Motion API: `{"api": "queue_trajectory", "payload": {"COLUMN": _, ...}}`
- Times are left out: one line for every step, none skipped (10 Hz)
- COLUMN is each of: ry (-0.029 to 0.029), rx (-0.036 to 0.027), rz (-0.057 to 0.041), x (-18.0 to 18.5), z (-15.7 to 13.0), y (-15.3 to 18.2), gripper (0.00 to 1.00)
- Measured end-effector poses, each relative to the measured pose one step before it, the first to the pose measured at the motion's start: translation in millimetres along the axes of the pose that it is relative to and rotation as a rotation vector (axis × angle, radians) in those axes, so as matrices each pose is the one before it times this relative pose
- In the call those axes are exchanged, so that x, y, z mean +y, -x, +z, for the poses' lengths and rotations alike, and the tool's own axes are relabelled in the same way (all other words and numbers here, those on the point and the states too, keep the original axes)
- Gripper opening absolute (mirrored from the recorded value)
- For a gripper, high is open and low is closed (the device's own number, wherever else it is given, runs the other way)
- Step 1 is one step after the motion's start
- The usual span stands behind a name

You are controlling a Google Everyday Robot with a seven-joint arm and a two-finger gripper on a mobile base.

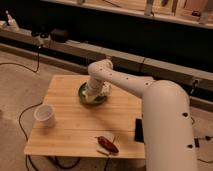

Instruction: Push the ceramic bowl across the table

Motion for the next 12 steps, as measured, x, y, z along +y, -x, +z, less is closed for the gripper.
{"api": "queue_trajectory", "payload": {"ry": 0.00367, "rx": -0.00731, "rz": 0.00615, "x": 2.22, "z": 4.05, "y": 1.72, "gripper": 0.0}}
{"api": "queue_trajectory", "payload": {"ry": 0.00543, "rx": -0.00671, "rz": 0.00682, "x": 2.74, "z": 4.06, "y": 1.25, "gripper": 0.0}}
{"api": "queue_trajectory", "payload": {"ry": 0.00745, "rx": -0.0107, "rz": 0.00446, "x": 1.1, "z": 5.99, "y": 0.98, "gripper": 0.0}}
{"api": "queue_trajectory", "payload": {"ry": 0.00407, "rx": 0.00006, "rz": 0.00379, "x": 0.71, "z": 3.56, "y": -1.41, "gripper": 0.0}}
{"api": "queue_trajectory", "payload": {"ry": 0.00678, "rx": -0.00154, "rz": 0.00962, "x": 3.04, "z": 4.94, "y": -1.08, "gripper": 0.0}}
{"api": "queue_trajectory", "payload": {"ry": 0.00311, "rx": -0.00268, "rz": 0.00678, "x": 1.63, "z": 2.58, "y": 0.03, "gripper": 0.0}}
{"api": "queue_trajectory", "payload": {"ry": 0.00286, "rx": -0.00594, "rz": 0.01031, "x": 1.83, "z": 3.01, "y": 0.83, "gripper": 0.0}}
{"api": "queue_trajectory", "payload": {"ry": 0.00122, "rx": -0.00231, "rz": 0.0103, "x": 2.06, "z": 1.56, "y": 0.17, "gripper": 0.0}}
{"api": "queue_trajectory", "payload": {"ry": 0.00581, "rx": -0.00435, "rz": 0.01567, "x": 5.57, "z": -0.42, "y": 0.66, "gripper": 0.0}}
{"api": "queue_trajectory", "payload": {"ry": 0.00401, "rx": 0.00649, "rz": 0.01248, "x": 5.1, "z": -3.72, "y": -2.34, "gripper": 0.0}}
{"api": "queue_trajectory", "payload": {"ry": 0.00234, "rx": 0.00614, "rz": 0.00757, "x": 3.09, "z": -4.14, "y": -2.54, "gripper": 0.0}}
{"api": "queue_trajectory", "payload": {"ry": 0.00344, "rx": 0.01145, "rz": 0.0088, "x": 4.23, "z": -5.63, "y": -4.59, "gripper": 0.0}}
